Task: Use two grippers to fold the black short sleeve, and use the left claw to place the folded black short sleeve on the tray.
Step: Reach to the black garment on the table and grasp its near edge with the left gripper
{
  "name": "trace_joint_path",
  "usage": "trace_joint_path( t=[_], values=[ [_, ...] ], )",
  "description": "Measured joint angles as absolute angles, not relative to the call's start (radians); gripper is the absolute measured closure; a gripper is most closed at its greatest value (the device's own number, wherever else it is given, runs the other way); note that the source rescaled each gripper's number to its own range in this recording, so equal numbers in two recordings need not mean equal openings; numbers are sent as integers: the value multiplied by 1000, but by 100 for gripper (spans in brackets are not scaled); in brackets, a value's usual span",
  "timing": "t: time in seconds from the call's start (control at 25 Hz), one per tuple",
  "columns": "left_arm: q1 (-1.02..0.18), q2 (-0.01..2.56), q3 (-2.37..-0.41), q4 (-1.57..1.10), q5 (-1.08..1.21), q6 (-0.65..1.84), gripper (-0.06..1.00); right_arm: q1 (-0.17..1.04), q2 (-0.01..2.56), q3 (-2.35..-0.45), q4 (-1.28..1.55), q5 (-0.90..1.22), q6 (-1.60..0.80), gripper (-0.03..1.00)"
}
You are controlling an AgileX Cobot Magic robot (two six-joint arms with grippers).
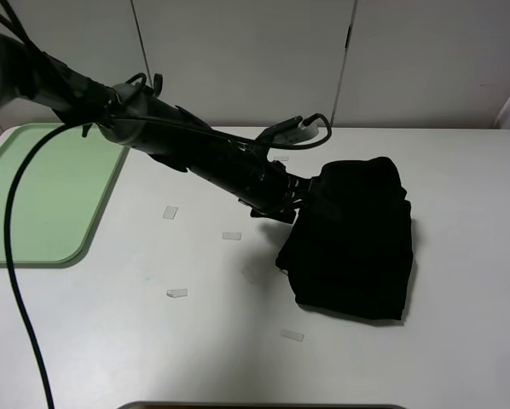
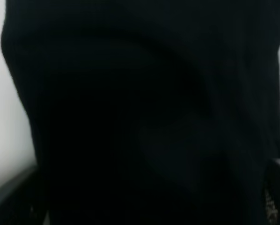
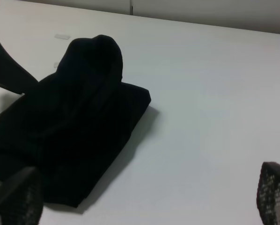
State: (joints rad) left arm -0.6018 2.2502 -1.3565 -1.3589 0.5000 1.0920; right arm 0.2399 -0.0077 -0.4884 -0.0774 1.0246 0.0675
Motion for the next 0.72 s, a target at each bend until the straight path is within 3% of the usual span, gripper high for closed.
trace_joint_path(
  t=[0.72],
  values=[
    [-602, 2301, -1386, -1350, 465, 1128, 4, 240, -8, -488, -77, 1025, 68, -3]
  ],
)
